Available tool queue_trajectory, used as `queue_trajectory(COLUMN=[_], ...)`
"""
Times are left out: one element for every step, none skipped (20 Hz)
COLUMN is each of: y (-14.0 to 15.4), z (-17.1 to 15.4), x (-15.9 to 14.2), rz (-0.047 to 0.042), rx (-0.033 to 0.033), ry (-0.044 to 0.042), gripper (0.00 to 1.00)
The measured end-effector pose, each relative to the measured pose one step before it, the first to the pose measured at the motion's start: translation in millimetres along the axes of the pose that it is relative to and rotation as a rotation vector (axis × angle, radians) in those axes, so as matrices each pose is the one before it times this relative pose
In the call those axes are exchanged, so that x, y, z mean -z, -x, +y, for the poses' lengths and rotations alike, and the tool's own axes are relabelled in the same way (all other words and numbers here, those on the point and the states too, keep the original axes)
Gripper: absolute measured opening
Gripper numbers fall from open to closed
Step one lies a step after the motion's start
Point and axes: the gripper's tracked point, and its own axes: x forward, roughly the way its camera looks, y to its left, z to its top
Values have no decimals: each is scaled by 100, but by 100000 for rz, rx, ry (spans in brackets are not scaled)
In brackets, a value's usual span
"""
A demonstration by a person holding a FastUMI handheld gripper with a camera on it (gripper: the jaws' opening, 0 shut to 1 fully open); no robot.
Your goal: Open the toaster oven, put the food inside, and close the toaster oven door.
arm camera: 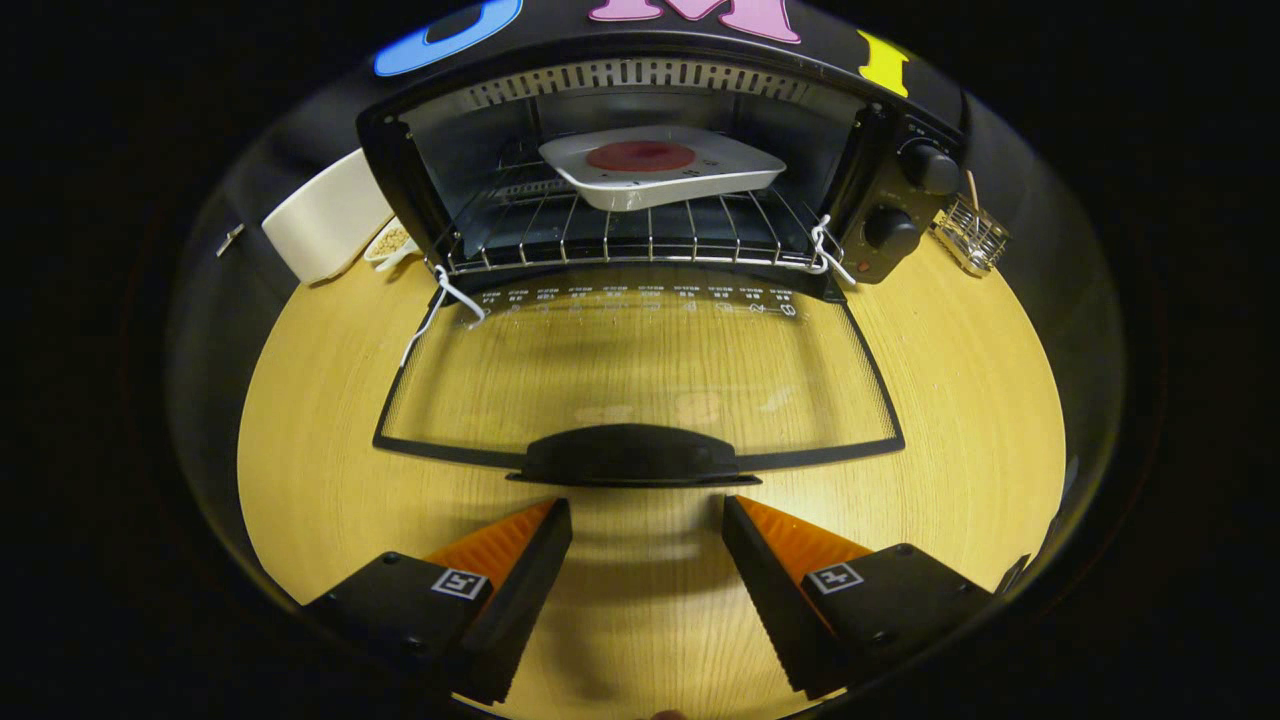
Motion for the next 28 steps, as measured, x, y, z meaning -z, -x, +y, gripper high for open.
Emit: queue_trajectory(y=[-371,316,-193,26,2,172,112,143,322,386,490,545,335,459,464,694,844,679,632,669,1113,1172,1200,1204,1310,1289,783,1399], z=[-235,135,4,-57,74,-23,0,-23,-64,-19,-7,-19,-68,-33,-12,-25,-103,-1,-26,-36,-72,-18,87,-34,204,147,156,88], x=[-187,5,-34,-43,30,-81,-10,-33,-78,-227,-155,-232,-209,-259,-409,-566,-782,-1404,-1275,-1705,-1873,-1879,-2062,-1661,-1374,-1788,-1052,-889], rz=[601,1100,840,-377,-700,-1021,-721,-249,-392,-843,-1411,-1529,-1585,-1302,-1428,-2392,-3691,-6094,-5809,-5664,-5110,-5100,-5637,-5828,-5107,-4973,-3045,-2171], rx=[737,721,288,473,215,119,188,106,-63,-114,-146,87,258,286,247,148,11,-395,-340,-609,-779,-823,-901,-1133,-902,-892,-1307,-2577], ry=[-1187,-2203,308,725,1186,836,447,970,536,-52,-1,595,891,836,220,247,935,2153,2043,1550,555,-735,-1416,-1717,-1464,-1529,-2152,-3375], gripper=[100,100,100,100,100,100,100,100,100,100,100,100,100,100,100,100,100,100,100,100,100,100,100,99,98,98,98,98])
